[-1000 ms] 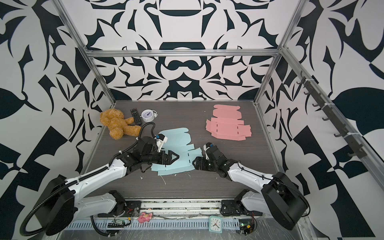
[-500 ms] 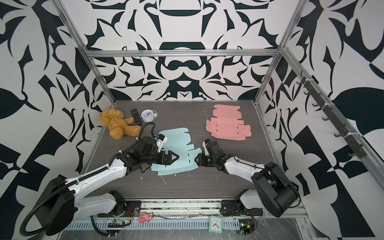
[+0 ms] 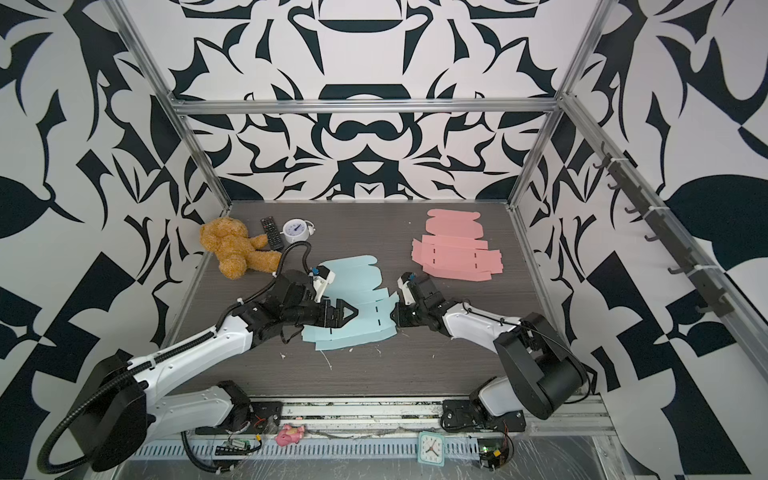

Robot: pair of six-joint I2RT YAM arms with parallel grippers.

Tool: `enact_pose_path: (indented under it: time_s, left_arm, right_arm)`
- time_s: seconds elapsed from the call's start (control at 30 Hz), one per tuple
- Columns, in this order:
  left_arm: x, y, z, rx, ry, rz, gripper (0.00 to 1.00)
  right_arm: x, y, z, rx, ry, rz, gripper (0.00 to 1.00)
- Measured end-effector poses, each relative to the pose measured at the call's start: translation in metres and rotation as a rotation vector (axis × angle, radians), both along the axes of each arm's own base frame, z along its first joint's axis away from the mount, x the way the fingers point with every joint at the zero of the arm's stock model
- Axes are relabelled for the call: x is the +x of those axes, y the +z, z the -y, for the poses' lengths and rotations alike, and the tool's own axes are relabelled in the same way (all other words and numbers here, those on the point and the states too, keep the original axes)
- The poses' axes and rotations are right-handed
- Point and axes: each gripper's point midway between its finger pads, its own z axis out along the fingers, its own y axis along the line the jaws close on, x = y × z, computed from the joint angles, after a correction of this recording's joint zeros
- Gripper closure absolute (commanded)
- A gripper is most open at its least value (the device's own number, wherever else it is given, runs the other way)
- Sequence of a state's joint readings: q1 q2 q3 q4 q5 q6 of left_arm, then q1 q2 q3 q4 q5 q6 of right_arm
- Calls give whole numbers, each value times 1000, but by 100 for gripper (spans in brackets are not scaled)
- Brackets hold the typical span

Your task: Fold the paper box

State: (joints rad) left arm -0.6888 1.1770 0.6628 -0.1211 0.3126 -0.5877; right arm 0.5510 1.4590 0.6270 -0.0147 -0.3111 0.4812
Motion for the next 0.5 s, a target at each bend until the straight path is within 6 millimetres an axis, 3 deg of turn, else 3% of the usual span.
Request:
enact_pose_path:
  time_s: [0.3,0.5]
  left_arm:
    - [-8,6,-15,18,39,11,1]
    - [-8,-2,-26,75,75,4,1]
  right_arm:
    - [8,1,-7,-23,51,5,94]
    - [13,5,-12,-38,95,6,99]
